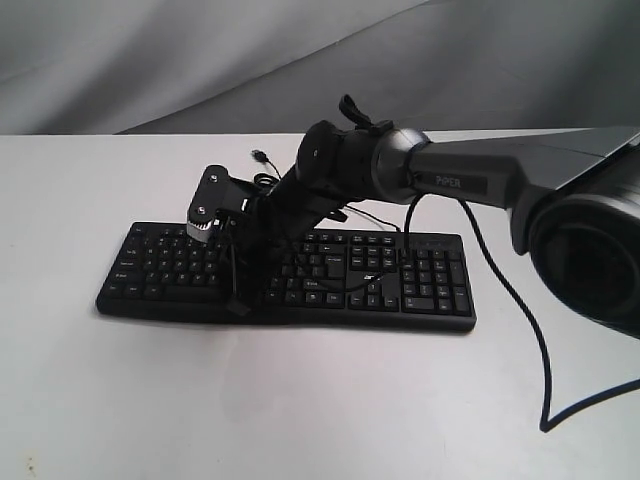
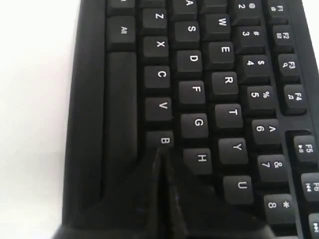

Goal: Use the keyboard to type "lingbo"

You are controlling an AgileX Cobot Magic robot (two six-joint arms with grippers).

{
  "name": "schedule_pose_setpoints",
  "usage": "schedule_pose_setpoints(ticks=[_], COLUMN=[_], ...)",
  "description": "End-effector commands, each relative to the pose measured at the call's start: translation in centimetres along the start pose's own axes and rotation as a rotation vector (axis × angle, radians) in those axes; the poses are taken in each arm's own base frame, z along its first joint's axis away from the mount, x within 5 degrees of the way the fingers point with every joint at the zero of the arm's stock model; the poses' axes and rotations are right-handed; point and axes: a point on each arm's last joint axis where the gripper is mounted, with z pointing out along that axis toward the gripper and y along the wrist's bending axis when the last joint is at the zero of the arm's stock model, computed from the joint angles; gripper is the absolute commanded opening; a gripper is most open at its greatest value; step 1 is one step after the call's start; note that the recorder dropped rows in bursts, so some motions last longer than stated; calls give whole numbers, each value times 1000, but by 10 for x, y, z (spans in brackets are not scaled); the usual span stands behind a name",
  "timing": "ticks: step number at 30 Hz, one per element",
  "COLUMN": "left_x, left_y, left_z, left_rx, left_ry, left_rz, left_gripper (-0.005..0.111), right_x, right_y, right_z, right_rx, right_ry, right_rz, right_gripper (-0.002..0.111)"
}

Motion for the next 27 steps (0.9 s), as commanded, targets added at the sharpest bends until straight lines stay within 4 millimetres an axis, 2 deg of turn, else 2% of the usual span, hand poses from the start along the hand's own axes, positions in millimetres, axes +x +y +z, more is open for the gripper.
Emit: schedule_pose_setpoints(ticks=[1,10,18,27], left_x=[1,1,1,1], left_y=[-1,-1,-1,-1], left_z=[0,0,0,0], left_rx=[7,7,7,7], left_ry=[-9,-9,-9,-9], left_rz=[-2,-2,-2,-2], left_gripper=[1,1,1,1], right_x=[-1,-33,-31,-30], right_y=[0,-11,-16,-16], right_z=[-1,-14,2,6], right_rx=[-8,54,45,26], right_ry=[4,-78,-86,-67], right_rz=[-4,-35,-13,5], right_gripper=[0,0,0,0])
